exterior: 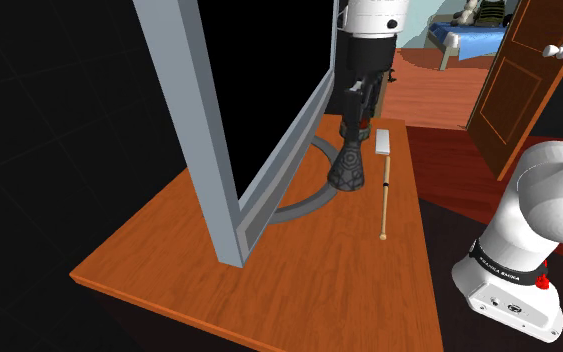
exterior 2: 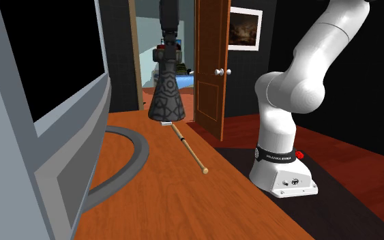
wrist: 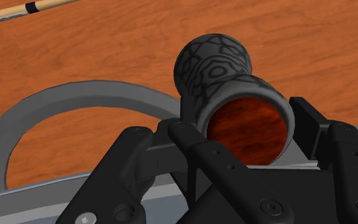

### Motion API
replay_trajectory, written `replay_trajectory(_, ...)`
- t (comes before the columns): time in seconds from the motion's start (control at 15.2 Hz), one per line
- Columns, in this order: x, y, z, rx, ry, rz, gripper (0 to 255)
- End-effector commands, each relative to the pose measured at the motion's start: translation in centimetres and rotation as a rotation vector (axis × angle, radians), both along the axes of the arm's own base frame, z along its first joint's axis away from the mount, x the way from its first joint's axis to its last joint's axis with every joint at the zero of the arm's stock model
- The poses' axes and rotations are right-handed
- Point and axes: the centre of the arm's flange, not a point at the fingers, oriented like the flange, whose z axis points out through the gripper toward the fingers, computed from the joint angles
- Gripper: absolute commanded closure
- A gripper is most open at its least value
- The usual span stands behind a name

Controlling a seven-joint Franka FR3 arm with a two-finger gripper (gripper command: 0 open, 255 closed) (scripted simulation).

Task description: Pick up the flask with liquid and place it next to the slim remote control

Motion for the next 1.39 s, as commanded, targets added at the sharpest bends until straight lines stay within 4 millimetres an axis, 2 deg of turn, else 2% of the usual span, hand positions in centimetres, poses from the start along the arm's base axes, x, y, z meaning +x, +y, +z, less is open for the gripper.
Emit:
replay_trajectory(0.0,0.0,0.0,1.1,0.0,0.0,0.0,255)
replay_trajectory(0.07,0.0,0.0,1.5,0.0,0.0,0.0,255)
replay_trajectory(1.32,9.8,-23.1,1.7,0.0,0.0,0.0,255)
